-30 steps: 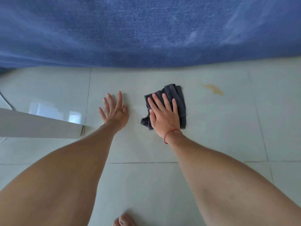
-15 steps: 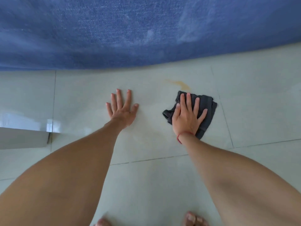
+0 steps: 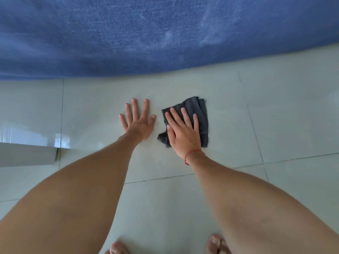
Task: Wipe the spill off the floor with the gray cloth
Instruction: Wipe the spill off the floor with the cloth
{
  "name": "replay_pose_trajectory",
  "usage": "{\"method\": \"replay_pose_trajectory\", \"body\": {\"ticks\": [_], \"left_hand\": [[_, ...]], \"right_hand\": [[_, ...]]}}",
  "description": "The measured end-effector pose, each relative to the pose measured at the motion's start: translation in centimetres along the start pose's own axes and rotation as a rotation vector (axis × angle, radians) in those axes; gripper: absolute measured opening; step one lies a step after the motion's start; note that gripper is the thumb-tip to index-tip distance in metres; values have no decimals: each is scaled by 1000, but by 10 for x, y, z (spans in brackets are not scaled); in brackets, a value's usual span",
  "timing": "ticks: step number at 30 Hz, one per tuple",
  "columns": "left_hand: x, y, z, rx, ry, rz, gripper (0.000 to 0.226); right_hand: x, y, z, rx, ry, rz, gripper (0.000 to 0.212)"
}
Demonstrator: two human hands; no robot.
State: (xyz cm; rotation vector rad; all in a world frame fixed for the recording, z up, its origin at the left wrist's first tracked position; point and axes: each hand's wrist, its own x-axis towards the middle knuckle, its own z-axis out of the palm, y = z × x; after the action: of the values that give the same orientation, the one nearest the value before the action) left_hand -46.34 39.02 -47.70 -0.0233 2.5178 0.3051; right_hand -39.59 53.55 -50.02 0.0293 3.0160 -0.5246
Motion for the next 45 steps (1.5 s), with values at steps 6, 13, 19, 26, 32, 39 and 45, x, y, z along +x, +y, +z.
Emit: {"method": "replay_pose_trajectory", "body": {"ticks": [6, 13, 19, 26, 32, 39, 45], "left_hand": [[-1, 0, 2, -5, 27, 7, 61], [4, -1, 6, -10, 45, 13, 61], [7, -1, 7, -50, 41, 2, 59], [-22, -37, -4, -376, 202, 36, 61], [-58, -106, 11, -143, 270, -158, 61], [-63, -119, 20, -161, 142, -285, 66], [-62, -125, 19, -218, 140, -238, 60]], "right_hand": [[-29, 78, -32, -127, -53, 111, 51], [41, 63, -29, -66, 28, 461, 49], [104, -4, -12, -41, -25, 271, 51], [51, -50, 11, -42, -76, -29, 47], [-30, -23, 7, -83, -101, -186, 47], [-33, 19, -7, -64, 3, 335, 48], [8, -45, 13, -44, 21, 363, 50]]}}
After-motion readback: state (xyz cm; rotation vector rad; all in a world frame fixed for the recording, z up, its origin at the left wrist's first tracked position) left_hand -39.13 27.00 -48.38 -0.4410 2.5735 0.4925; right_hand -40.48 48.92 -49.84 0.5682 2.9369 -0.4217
